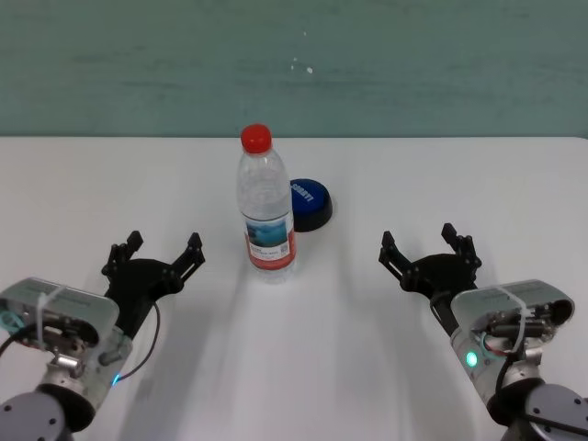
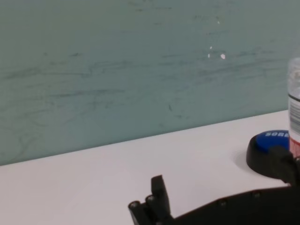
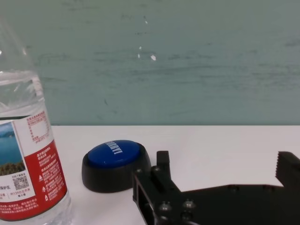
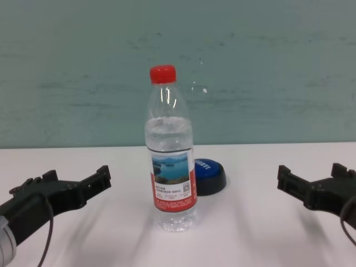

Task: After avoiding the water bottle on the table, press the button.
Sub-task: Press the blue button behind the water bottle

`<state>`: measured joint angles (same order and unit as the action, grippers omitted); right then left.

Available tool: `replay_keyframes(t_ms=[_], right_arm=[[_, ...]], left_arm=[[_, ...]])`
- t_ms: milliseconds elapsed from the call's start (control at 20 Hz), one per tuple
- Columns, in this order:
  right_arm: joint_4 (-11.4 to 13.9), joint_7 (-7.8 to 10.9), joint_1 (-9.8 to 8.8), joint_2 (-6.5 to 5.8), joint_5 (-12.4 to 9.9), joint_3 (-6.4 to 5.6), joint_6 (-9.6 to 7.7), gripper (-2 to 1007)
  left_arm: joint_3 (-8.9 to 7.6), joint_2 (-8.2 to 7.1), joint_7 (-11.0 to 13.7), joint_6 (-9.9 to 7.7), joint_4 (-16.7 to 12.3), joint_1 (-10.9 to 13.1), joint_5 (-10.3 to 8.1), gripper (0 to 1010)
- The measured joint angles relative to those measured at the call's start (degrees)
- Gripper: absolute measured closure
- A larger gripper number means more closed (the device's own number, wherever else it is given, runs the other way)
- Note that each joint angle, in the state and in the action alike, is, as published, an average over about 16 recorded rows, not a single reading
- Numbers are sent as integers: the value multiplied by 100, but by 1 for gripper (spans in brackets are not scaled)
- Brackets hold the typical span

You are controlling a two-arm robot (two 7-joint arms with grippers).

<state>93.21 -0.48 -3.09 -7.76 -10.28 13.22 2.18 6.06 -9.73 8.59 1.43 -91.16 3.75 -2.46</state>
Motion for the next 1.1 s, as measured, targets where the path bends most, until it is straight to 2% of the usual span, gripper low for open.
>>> replay_keyframes(t_ms=[300, 500, 1100], right_arm=[[-66, 119, 122, 68, 99, -71, -91, 2], [-142, 193, 271, 123, 178, -103, -202, 2], [-596, 358, 999, 363, 526, -107, -632, 2]], left_arm=[[0, 0, 0, 2, 0, 0, 0, 6], [0, 0, 0, 2, 0, 0, 0, 6], [0, 0, 0, 1, 0, 0, 1, 6]])
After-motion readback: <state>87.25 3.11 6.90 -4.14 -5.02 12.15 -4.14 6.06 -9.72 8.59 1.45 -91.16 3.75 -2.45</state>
